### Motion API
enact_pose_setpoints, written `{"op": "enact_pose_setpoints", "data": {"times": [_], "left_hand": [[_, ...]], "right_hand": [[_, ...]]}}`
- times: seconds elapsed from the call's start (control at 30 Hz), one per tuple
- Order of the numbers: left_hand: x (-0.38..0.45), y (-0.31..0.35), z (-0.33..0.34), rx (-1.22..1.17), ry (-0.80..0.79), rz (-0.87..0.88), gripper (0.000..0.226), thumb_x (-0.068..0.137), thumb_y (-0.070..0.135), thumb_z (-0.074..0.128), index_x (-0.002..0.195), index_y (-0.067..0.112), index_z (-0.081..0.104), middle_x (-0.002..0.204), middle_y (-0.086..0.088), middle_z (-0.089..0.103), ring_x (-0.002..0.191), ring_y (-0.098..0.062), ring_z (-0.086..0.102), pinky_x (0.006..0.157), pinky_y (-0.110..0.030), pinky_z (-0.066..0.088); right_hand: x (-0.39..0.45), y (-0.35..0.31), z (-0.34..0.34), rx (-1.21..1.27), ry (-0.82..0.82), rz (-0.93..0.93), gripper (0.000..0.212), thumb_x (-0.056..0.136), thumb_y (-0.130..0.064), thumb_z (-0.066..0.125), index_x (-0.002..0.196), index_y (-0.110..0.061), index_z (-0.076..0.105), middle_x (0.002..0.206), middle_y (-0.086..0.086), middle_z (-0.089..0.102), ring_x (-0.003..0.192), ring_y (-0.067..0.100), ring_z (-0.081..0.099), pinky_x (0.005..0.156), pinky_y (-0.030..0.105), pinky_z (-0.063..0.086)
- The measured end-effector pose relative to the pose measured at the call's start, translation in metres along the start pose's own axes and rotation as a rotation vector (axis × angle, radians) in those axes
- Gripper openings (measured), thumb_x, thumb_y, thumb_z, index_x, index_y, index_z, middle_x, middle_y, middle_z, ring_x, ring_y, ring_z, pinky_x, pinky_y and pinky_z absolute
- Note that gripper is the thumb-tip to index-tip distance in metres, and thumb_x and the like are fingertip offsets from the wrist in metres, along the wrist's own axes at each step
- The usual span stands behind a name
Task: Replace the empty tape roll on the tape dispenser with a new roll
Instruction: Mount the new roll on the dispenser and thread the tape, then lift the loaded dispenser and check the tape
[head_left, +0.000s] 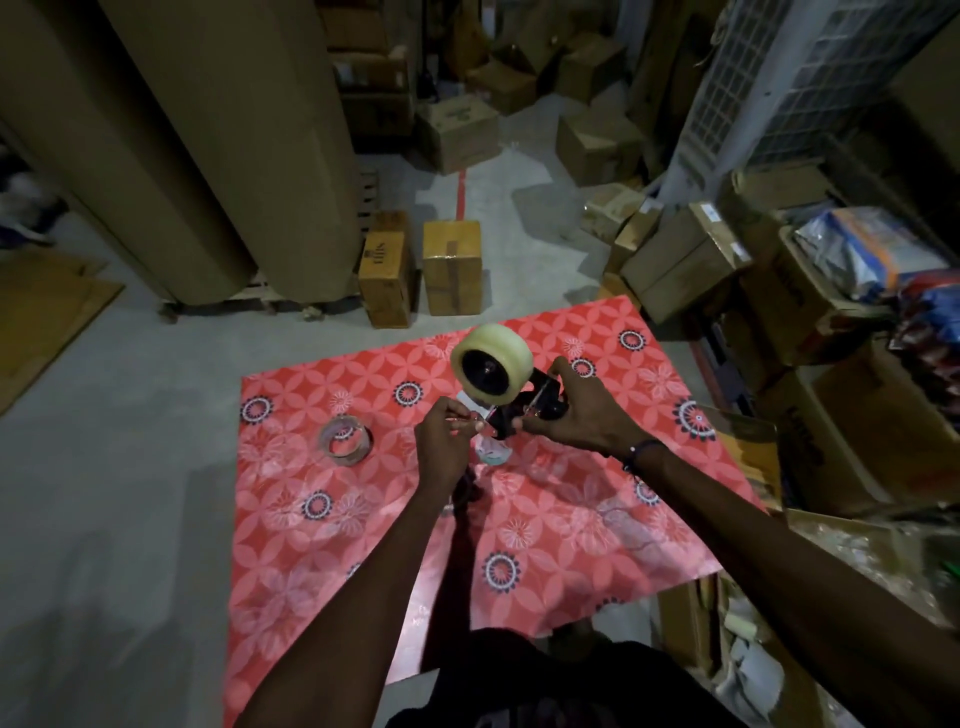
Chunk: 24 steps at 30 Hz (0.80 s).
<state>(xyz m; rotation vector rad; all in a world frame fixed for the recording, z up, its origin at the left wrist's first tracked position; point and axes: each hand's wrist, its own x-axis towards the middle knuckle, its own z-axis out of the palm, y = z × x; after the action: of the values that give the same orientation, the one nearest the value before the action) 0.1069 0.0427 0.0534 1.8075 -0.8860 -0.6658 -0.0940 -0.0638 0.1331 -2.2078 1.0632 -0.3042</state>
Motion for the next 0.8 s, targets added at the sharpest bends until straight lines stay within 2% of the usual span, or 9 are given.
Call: {"op": "enact_pose_setpoints", "data": {"times": [0.1, 0.27, 0.37, 0.47, 0.53, 0.6, 0.63, 0.73, 0.8], "left_hand": [[0.0, 0.005, -0.008, -0.047, -0.011, 0.051, 0.021, 0.082, -0.001, 0.079, 0.089, 0.006, 0.061, 0.087, -0.006, 0.072, 0.078, -0.016, 0.07, 0.068, -0.024, 0.055], [0.004, 0.017, -0.017, -0.035, -0.042, 0.135, 0.023, 0.078, -0.004, 0.077, 0.092, 0.009, 0.065, 0.09, -0.001, 0.073, 0.08, -0.009, 0.07, 0.074, -0.03, 0.057], [0.003, 0.028, -0.018, -0.039, -0.078, 0.149, 0.023, 0.078, 0.0, 0.081, 0.092, 0.011, 0.067, 0.091, 0.005, 0.073, 0.082, -0.009, 0.07, 0.074, -0.025, 0.057], [-0.001, 0.036, -0.012, -0.027, -0.108, 0.128, 0.023, 0.077, 0.003, 0.083, 0.093, 0.01, 0.068, 0.09, 0.004, 0.073, 0.083, -0.013, 0.07, 0.073, -0.024, 0.057], [-0.005, 0.038, -0.007, 0.01, -0.124, 0.128, 0.024, 0.076, 0.003, 0.084, 0.092, 0.01, 0.068, 0.089, 0.003, 0.073, 0.082, -0.011, 0.068, 0.072, -0.021, 0.055], [-0.009, 0.037, -0.001, 0.033, -0.126, 0.138, 0.024, 0.074, 0.002, 0.083, 0.091, 0.011, 0.068, 0.088, 0.004, 0.073, 0.08, -0.007, 0.067, 0.07, -0.018, 0.054], [-0.012, 0.037, 0.002, 0.038, -0.118, 0.136, 0.024, 0.074, 0.001, 0.083, 0.091, 0.011, 0.068, 0.087, 0.004, 0.073, 0.079, -0.006, 0.067, 0.07, -0.017, 0.053], [-0.018, 0.036, 0.015, 0.058, -0.113, 0.111, 0.025, 0.074, -0.002, 0.081, 0.091, 0.01, 0.068, 0.088, 0.005, 0.073, 0.079, -0.007, 0.066, 0.071, -0.014, 0.052], [-0.023, 0.034, 0.027, 0.074, -0.129, 0.081, 0.023, 0.077, -0.004, 0.079, 0.093, 0.008, 0.068, 0.091, 0.0, 0.074, 0.083, -0.011, 0.068, 0.074, -0.015, 0.053]], "right_hand": [[-0.005, -0.005, -0.001, 0.076, -0.003, 0.051, 0.058, 0.089, -0.049, 0.081, 0.117, -0.013, 0.044, 0.083, -0.012, 0.067, 0.065, 0.008, 0.065, 0.057, 0.026, 0.045], [-0.015, 0.003, -0.004, 0.256, -0.112, 0.194, 0.048, 0.099, -0.043, 0.07, 0.123, -0.016, 0.039, 0.085, 0.0, 0.076, 0.05, 0.006, 0.064, 0.047, 0.02, 0.048], [-0.017, 0.017, -0.008, 0.351, -0.191, 0.273, 0.052, 0.099, -0.05, 0.068, 0.124, -0.014, 0.04, 0.086, 0.003, 0.072, 0.057, 0.01, 0.063, 0.053, 0.028, 0.052], [-0.02, 0.035, -0.011, 0.462, -0.296, 0.25, 0.051, 0.099, -0.054, 0.067, 0.105, -0.006, 0.05, 0.079, 0.01, 0.065, 0.06, 0.024, 0.064, 0.059, 0.041, 0.057], [-0.023, 0.044, -0.014, 0.467, -0.345, 0.221, 0.059, 0.099, -0.056, 0.068, 0.094, 0.002, 0.057, 0.073, 0.012, 0.064, 0.058, 0.03, 0.066, 0.061, 0.047, 0.059], [-0.027, 0.046, -0.017, 0.471, -0.364, 0.226, 0.063, 0.099, -0.054, 0.068, 0.096, 0.009, 0.058, 0.073, 0.014, 0.064, 0.06, 0.033, 0.067, 0.059, 0.045, 0.06], [-0.03, 0.045, -0.02, 0.478, -0.367, 0.222, 0.059, 0.101, -0.05, 0.067, 0.098, 0.008, 0.058, 0.072, 0.012, 0.064, 0.059, 0.031, 0.067, 0.057, 0.04, 0.059], [-0.041, 0.045, -0.024, 0.457, -0.361, 0.192, 0.035, 0.108, -0.034, 0.059, 0.084, -0.008, 0.06, 0.058, -0.005, 0.063, 0.046, 0.012, 0.059, 0.049, 0.025, 0.051], [-0.049, 0.051, -0.023, 0.443, -0.317, 0.198, 0.039, 0.109, -0.031, 0.058, 0.078, -0.007, 0.062, 0.056, -0.004, 0.061, 0.043, 0.01, 0.055, 0.047, 0.024, 0.048]]}}
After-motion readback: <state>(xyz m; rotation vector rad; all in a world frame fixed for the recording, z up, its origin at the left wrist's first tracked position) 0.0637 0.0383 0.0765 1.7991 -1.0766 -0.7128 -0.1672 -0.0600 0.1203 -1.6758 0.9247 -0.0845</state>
